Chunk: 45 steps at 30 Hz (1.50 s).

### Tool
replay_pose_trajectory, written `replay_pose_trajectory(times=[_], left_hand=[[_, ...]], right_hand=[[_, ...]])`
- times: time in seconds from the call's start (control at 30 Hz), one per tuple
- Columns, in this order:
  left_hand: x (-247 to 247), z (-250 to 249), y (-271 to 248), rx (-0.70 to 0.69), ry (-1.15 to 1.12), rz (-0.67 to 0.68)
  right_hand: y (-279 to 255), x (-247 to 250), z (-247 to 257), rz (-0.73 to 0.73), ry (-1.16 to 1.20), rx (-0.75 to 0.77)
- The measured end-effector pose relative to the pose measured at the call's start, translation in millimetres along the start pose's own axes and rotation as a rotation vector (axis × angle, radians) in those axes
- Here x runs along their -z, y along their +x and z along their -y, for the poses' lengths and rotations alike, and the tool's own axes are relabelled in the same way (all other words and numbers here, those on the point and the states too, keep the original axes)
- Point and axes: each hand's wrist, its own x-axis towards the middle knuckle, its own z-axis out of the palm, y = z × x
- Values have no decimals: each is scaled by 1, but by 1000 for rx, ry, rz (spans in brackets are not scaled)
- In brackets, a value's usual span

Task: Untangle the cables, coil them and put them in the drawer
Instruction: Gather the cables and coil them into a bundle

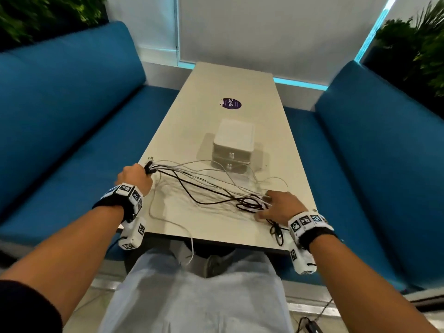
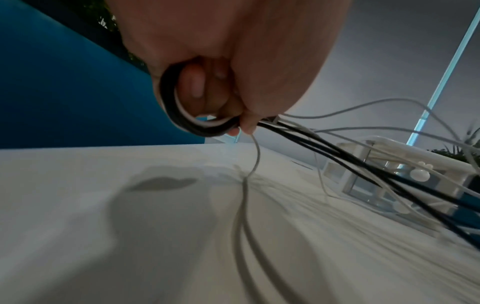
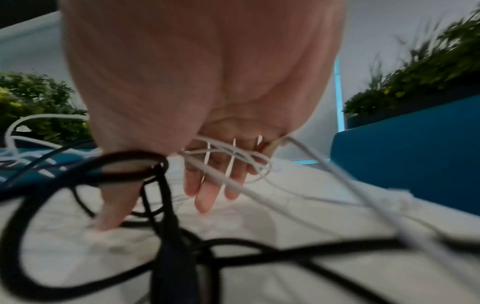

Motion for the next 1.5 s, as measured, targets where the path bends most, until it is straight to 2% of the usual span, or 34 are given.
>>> replay_pose_trajectory(times=[0.23, 0.33, 0.4, 0.5, 0.53, 0.63, 0.7, 0.8, 0.9, 0.97, 1.07, 1.17, 1.23, 1.33, 1.43, 1.5], left_hand=[[-24, -6, -9, -56, 40, 101], [-29, -8, -10, -79, 63, 119], [-30, -9, -8, -92, 72, 124], [-31, -10, -2, -105, 73, 137], [-33, -9, 1, -104, 71, 140], [-35, -8, 5, -106, 77, 147], [-36, -8, 5, -107, 71, 137], [-37, -7, 8, -102, 63, 130], [-37, -5, 12, -88, 61, 145], [-39, -6, 13, -98, 65, 146], [-40, -7, 12, -95, 54, 152], [-40, -6, 13, -83, 61, 158], [-40, -6, 13, -81, 64, 157], [-40, -8, 14, -87, 61, 143], [-38, -10, 13, -86, 71, 149], [-38, -10, 12, -82, 71, 146]], right_hand=[[5, 12, -28, -27, 149, -61], [7, 15, -32, -112, 155, -86], [5, 15, -35, -189, 125, 6], [1, 12, -38, -312, 11, 272], [-1, 13, -37, -321, -36, 274], [-5, 19, -38, -241, -149, 77], [-6, 22, -45, -167, -8, -24], [-6, 22, -56, -59, 167, -55], [-4, 26, -76, -133, 194, -187], [-5, 27, -88, -172, 37, -306], [-9, 28, -82, -125, -206, -434], [-7, 25, -74, -198, -170, -467], [-3, 23, -77, -247, -81, -415], [-5, 29, -93, -138, 39, -436], [-11, 35, -107, -89, -75, -583], [-14, 36, -110, -166, -196, -595]])
